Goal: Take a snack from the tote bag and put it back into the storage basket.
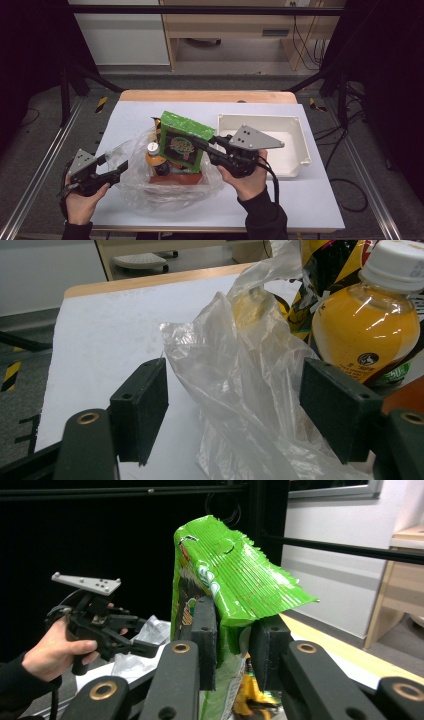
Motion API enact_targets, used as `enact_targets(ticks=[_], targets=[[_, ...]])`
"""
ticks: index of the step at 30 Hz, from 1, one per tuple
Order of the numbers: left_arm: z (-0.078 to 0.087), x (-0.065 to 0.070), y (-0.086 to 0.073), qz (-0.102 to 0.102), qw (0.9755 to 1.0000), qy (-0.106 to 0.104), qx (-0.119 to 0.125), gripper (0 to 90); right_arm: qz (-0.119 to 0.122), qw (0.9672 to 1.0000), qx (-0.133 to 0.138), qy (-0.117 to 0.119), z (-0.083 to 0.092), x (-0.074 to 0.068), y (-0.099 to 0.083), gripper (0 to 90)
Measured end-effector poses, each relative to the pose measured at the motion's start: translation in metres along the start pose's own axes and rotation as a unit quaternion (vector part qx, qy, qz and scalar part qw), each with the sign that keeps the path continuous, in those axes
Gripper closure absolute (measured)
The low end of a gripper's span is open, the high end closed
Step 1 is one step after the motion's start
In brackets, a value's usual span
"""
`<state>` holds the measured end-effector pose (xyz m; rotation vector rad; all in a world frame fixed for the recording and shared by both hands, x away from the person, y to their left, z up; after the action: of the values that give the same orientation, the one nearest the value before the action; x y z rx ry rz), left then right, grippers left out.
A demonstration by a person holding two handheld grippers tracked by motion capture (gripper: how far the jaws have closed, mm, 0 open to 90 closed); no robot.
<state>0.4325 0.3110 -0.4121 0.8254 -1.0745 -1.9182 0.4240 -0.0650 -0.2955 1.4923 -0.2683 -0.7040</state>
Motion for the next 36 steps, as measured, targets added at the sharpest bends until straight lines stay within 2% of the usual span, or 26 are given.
enact_targets(ticks=[11, 18, 28, 36], targets=[[0.007, -0.002, 0.004, -0.003, 0.9999, 0.008, 0.014, 24.4, 0.002, 0.9991, 0.012, -0.040, 0.027, 0.024, 0.015, 75.1], [0.008, -0.003, 0.005, -0.001, 0.9998, 0.010, 0.017, 24.4, -0.002, 0.9968, 0.022, -0.077, 0.046, 0.045, 0.021, 75.2], [0.008, -0.003, 0.004, -0.001, 0.9998, 0.012, 0.016, 24.5, -0.012, 0.9921, 0.023, -0.122, 0.065, 0.074, 0.021, 75.1], [0.007, -0.003, 0.004, 0.000, 0.9998, 0.012, 0.013, 24.5, -0.022, 0.9889, 0.017, -0.146, 0.074, 0.095, 0.013, 75.1]])
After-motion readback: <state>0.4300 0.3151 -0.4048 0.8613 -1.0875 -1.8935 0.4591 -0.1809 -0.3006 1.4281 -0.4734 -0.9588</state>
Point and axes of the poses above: each handheld gripper's, and its own axes: z roughly backward along the jaws, y roughly out of its top, x roughly to its right, the point moved 2 cm from there along -z, roughly forward along the jaws, and after that the axes turned 12 degrees about -z, right-handed, at the moved point
